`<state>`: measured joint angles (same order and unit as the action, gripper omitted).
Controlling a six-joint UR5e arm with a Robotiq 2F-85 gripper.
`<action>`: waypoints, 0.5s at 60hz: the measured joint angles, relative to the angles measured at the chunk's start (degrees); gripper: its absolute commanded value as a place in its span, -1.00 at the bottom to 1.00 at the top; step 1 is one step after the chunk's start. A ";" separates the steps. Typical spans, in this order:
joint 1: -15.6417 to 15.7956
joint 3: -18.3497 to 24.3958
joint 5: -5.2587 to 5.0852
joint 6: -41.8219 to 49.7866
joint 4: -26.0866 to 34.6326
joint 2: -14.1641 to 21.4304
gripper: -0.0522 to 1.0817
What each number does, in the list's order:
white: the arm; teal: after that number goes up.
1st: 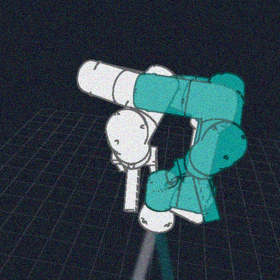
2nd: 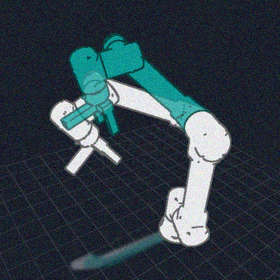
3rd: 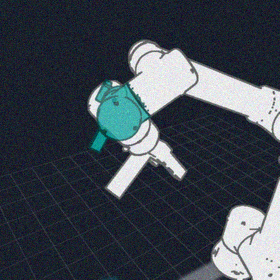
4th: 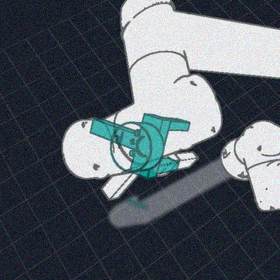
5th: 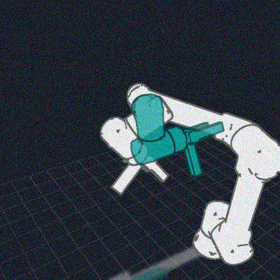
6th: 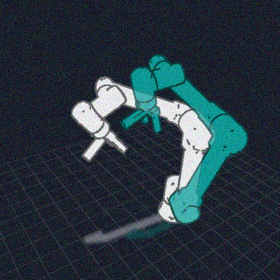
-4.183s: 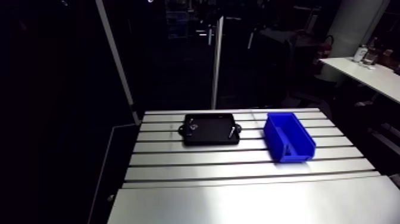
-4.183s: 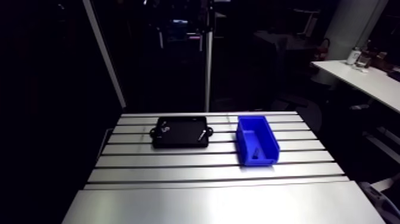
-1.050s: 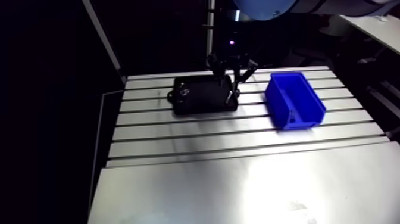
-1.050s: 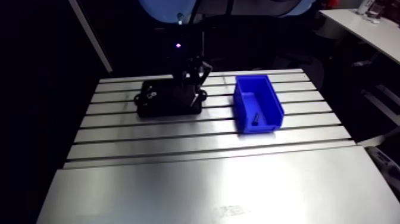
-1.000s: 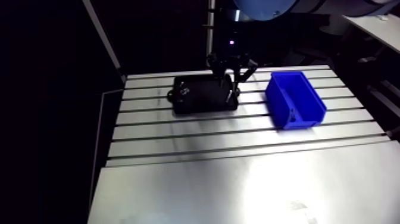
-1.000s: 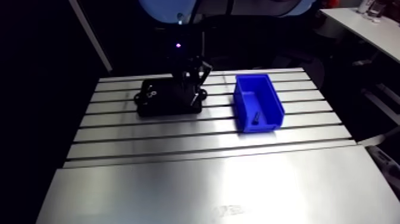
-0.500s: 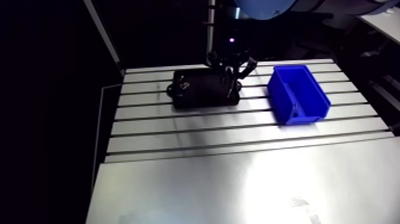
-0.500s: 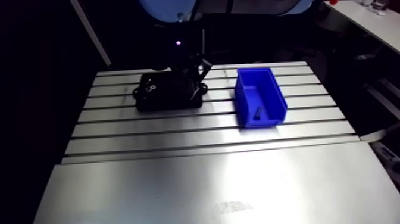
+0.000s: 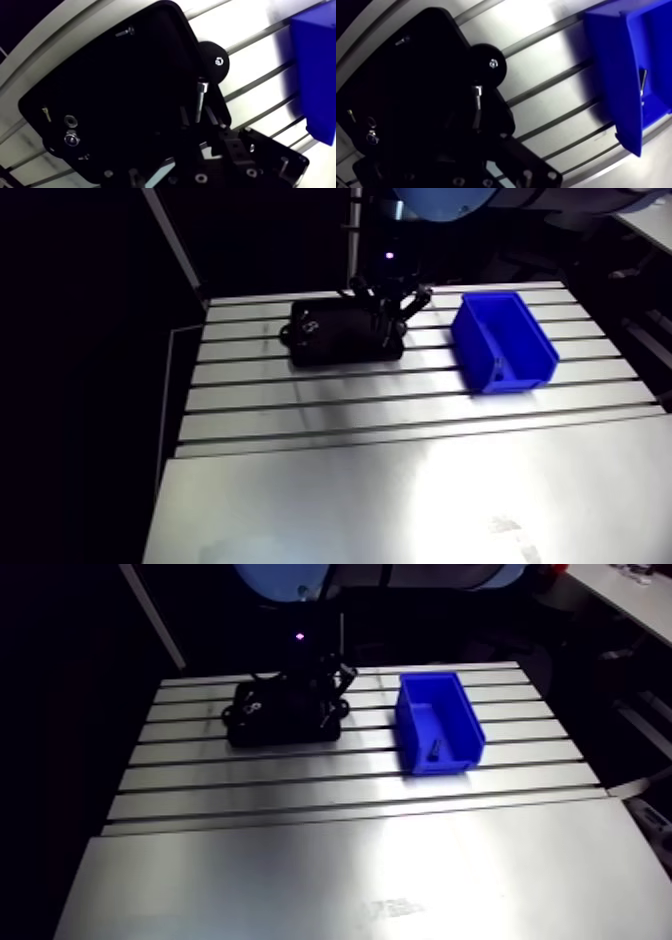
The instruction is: Pick up the M10 bolt from the tray and put it into the blue bin.
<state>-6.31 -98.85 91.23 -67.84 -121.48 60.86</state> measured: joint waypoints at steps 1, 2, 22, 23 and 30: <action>0.00 0.00 0.01 0.00 -0.01 -0.03 0.34; 0.01 0.00 0.02 0.01 -0.01 -0.05 0.34; -0.15 -0.19 0.14 -0.04 0.04 -0.37 0.34; -0.16 -0.20 0.15 -0.04 0.04 -0.38 0.34; -0.22 -0.26 0.19 -0.10 0.05 -0.41 0.34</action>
<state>-6.54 -99.11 91.41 -67.94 -121.43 60.45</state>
